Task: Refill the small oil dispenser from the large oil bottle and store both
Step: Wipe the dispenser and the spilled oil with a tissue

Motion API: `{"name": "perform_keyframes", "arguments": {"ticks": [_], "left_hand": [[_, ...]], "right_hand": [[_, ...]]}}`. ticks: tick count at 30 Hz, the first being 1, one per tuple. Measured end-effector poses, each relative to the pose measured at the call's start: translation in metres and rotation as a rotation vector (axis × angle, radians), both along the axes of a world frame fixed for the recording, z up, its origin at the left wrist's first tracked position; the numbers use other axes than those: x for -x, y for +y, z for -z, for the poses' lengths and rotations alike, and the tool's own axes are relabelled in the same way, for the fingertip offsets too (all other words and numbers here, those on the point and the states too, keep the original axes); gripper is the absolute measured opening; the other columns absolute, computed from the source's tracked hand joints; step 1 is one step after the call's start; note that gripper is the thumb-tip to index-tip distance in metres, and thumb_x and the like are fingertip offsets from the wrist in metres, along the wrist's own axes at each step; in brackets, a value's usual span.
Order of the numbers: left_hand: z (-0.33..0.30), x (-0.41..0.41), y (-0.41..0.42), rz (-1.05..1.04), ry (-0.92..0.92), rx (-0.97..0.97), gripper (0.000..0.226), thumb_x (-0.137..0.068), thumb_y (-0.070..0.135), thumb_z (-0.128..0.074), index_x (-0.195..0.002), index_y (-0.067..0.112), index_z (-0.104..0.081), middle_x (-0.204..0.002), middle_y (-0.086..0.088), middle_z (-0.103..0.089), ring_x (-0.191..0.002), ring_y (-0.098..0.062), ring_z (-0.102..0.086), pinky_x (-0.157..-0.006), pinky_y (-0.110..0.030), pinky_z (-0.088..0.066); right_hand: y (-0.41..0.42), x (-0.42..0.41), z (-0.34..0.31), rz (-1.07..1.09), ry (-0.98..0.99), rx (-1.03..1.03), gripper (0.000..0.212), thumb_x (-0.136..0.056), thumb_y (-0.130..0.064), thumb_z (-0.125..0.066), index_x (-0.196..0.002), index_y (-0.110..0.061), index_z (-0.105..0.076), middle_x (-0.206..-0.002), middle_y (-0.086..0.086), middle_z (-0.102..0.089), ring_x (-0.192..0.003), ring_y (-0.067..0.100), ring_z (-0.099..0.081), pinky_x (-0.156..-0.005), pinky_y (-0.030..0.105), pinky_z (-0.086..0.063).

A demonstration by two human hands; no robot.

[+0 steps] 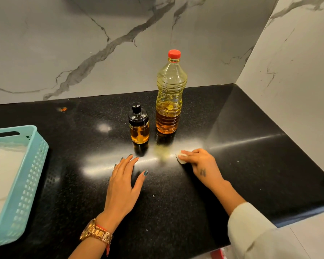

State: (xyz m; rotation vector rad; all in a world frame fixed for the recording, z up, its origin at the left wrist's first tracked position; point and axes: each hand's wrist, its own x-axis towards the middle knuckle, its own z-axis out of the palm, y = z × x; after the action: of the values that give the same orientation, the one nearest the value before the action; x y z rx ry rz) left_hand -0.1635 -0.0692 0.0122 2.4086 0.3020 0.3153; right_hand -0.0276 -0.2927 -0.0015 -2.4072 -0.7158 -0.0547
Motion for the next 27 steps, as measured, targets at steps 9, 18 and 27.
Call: {"name": "perform_keyframes", "arguments": {"ticks": [9,18,27], "left_hand": [[-0.003,-0.001,-0.007,0.032,0.002,-0.008,0.051,-0.090,0.039,-0.051,-0.137,0.025,-0.038,-0.148,0.003,-0.035,-0.140,-0.014,-0.023,-0.113,-0.029,-0.014],[-0.006,0.000,-0.009,0.042,-0.003,0.007,0.058,-0.085,0.049,-0.041,-0.137,0.024,-0.040,-0.146,0.004,-0.036,-0.139,-0.013,-0.024,-0.114,-0.030,-0.015],[-0.005,-0.001,-0.014,0.056,-0.003,0.002,0.054,-0.087,0.048,-0.045,-0.136,0.025,-0.040,-0.146,0.004,-0.036,-0.139,-0.013,-0.025,-0.114,-0.031,-0.016]], "right_hand": [[0.057,0.004,0.003,-0.094,-0.035,0.113,0.037,-0.084,-0.017,-0.044,-0.114,-0.018,-0.067,-0.123,0.008,-0.061,-0.103,0.015,-0.051,-0.085,0.012,-0.032],[0.001,-0.009,0.013,0.276,0.163,-0.015,0.035,-0.058,-0.020,-0.084,-0.070,-0.015,-0.051,-0.105,0.022,-0.066,-0.088,0.019,-0.062,-0.078,0.032,-0.042],[0.026,0.018,0.020,-0.005,0.005,0.046,0.030,-0.072,-0.005,-0.062,-0.085,-0.030,-0.073,-0.103,0.010,-0.069,-0.090,0.009,-0.049,-0.082,0.018,-0.037]]}}
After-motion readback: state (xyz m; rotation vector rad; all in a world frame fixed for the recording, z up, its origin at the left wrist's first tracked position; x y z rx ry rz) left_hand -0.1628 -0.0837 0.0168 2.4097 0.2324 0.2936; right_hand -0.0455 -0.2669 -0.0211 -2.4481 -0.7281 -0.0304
